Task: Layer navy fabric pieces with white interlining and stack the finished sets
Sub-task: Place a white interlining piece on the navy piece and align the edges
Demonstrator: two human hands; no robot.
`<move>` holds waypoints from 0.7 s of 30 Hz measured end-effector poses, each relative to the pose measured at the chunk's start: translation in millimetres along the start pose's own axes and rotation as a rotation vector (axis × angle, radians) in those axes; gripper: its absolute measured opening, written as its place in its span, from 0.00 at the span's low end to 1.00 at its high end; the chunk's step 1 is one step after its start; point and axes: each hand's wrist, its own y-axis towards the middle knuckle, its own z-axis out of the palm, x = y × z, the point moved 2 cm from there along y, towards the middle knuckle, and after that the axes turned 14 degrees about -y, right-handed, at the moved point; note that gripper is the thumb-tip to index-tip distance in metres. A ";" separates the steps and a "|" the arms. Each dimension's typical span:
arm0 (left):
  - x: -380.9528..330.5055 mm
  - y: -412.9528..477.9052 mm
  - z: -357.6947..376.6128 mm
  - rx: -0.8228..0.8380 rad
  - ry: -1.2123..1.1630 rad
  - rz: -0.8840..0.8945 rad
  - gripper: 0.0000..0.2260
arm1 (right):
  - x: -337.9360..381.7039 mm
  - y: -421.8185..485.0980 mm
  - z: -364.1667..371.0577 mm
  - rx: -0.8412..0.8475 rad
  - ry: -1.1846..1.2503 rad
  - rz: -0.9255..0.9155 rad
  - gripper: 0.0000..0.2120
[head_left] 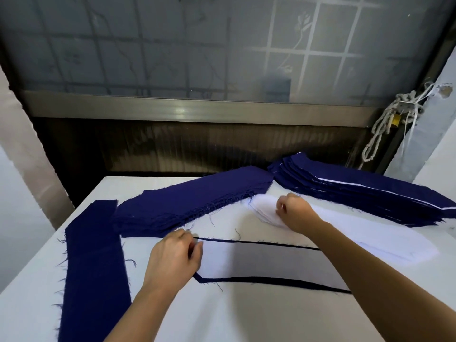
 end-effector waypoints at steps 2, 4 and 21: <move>-0.1 0.2 0.7 -0.006 -0.004 0.002 0.11 | 3.0 1.2 7.7 -0.002 -0.098 -0.031 0.08; -0.4 0.5 1.8 -0.010 -0.005 0.007 0.10 | 4.4 2.4 9.9 -0.009 -0.162 -0.050 0.09; 2.0 0.6 3.6 -0.008 -0.007 -0.001 0.09 | -6.6 -4.4 10.1 -0.047 0.116 0.119 0.07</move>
